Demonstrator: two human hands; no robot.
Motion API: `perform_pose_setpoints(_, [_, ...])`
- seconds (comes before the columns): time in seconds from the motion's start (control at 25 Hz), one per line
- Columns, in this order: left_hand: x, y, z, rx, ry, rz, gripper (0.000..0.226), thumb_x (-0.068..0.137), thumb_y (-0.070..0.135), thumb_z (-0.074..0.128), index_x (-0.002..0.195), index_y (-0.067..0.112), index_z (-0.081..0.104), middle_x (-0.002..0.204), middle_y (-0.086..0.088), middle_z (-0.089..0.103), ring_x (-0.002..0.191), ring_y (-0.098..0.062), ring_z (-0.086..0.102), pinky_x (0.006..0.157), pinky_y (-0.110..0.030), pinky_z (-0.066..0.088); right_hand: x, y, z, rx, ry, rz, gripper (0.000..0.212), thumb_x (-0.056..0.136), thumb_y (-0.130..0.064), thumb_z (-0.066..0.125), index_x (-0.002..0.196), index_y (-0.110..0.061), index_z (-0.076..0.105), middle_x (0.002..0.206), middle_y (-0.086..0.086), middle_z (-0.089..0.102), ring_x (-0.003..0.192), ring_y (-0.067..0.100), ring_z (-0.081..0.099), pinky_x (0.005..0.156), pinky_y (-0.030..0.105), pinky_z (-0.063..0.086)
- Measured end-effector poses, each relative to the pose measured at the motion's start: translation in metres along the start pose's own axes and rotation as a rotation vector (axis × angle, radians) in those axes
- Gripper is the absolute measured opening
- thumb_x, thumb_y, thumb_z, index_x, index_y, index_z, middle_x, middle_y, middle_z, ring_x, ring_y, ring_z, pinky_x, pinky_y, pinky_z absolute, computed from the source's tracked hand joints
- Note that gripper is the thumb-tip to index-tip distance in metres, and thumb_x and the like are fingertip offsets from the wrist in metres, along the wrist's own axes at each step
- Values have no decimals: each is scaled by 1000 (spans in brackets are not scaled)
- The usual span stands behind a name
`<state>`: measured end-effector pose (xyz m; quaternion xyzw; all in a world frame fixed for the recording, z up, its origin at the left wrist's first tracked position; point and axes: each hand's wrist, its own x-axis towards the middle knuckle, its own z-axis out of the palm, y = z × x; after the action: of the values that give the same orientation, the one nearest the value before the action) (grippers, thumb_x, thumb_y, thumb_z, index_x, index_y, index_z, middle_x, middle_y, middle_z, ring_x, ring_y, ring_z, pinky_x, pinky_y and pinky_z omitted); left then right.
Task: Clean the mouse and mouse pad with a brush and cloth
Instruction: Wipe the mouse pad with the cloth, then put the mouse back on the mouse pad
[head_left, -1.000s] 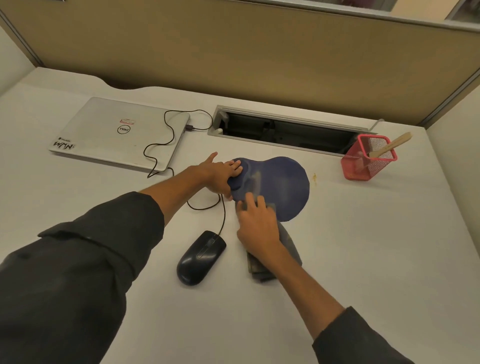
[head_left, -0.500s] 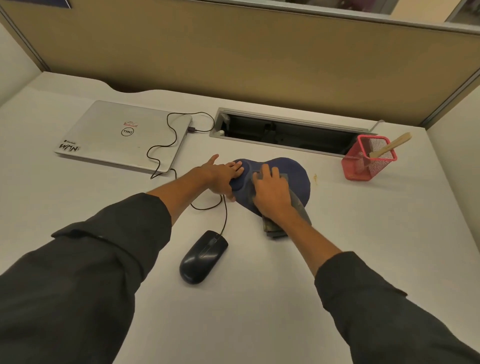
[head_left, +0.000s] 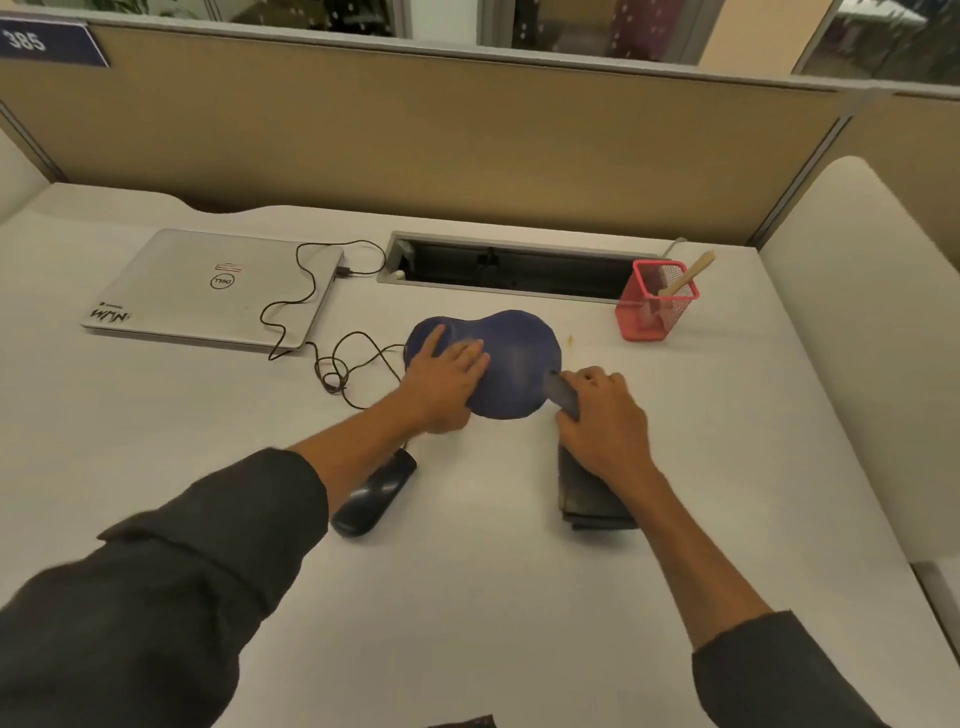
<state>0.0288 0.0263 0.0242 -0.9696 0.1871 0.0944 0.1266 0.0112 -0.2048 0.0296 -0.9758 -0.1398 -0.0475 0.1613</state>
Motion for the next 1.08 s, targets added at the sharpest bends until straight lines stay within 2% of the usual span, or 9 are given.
perform_pose_setpoints(0.08, [-19, 44, 12, -129, 91, 28, 76, 93, 56, 38, 152, 17, 9, 161, -5, 4, 147, -22, 7, 115, -50, -11, -6, 46, -16, -72, 52, 133, 50, 85, -28, 60, 132, -18, 45, 126, 6, 53, 109, 26, 46, 71, 35, 45])
perform_pose_setpoints(0.16, [-38, 83, 24, -247, 144, 8, 76, 93, 62, 28, 152, 19, 9, 161, -2, 2, 148, -19, 5, 117, -48, -9, -25, 81, -18, -151, -37, 208, 61, 88, -37, 54, 142, -16, 34, 144, 10, 39, 124, 34, 36, 88, 43, 43])
perform_pose_setpoints(0.24, [-58, 114, 37, -319, 142, -5, 75, 93, 64, 20, 153, 20, 7, 161, 0, -1, 148, -17, 1, 117, -44, -10, -60, 99, -3, -215, -186, 229, 71, 93, -50, 41, 150, -23, 11, 158, 7, 11, 141, 35, 12, 108, 51, 24])
perform_pose_setpoints(0.32, [-74, 133, 48, -353, 135, -24, 72, 95, 62, 15, 153, 21, 3, 161, 2, -3, 148, -14, -3, 118, -40, -8, -82, 107, 9, -219, -188, 218, 70, 94, -56, 30, 150, -30, -1, 160, 1, 0, 145, 29, -1, 114, 54, 9])
perform_pose_setpoints(0.48, [-84, 138, 51, -400, 130, -54, 69, 97, 59, 15, 153, 21, 3, 161, 3, -4, 147, -12, -6, 120, -38, -4, -83, 104, 4, -208, -68, 215, 71, 93, -61, 25, 150, -28, 1, 159, 2, 0, 145, 26, -3, 113, 56, 2])
perform_pose_setpoints(0.68, [-90, 129, 42, -424, 124, -66, 68, 97, 57, 24, 153, 21, 11, 161, 3, 7, 147, -13, 5, 119, -36, 2, -84, 97, 6, -206, -169, 260, 78, 91, -65, 25, 150, -23, -2, 159, 6, -1, 145, 26, -3, 114, 56, 1])
perform_pose_setpoints(0.8, [-107, 114, 41, -488, 286, -216, 63, 96, 51, 37, 149, 18, 27, 156, -1, 27, 144, -16, 21, 118, -37, 11, -87, 61, 13, -282, -86, 142, 76, 91, -64, 23, 151, -20, 7, 159, 6, 2, 146, 23, -5, 112, 53, -10])
perform_pose_setpoints(0.92, [-128, 88, 42, -495, 455, -415, 62, 90, 44, 54, 142, 12, 42, 148, -7, 41, 138, -23, 36, 114, -44, 25, -99, 15, 40, -148, -162, -89, 74, 89, -68, 16, 150, -27, 6, 159, -4, -1, 145, 16, -6, 113, 47, -10])
perform_pose_setpoints(1.08, [-163, 50, 58, -561, 355, -596, 78, 78, 49, 67, 141, 13, 40, 148, -7, 40, 134, -26, 38, 102, -45, 37, -105, -3, 62, -56, -230, -123, 70, 89, -70, 9, 149, -35, -2, 158, -11, -7, 144, 10, -11, 115, 44, -9])
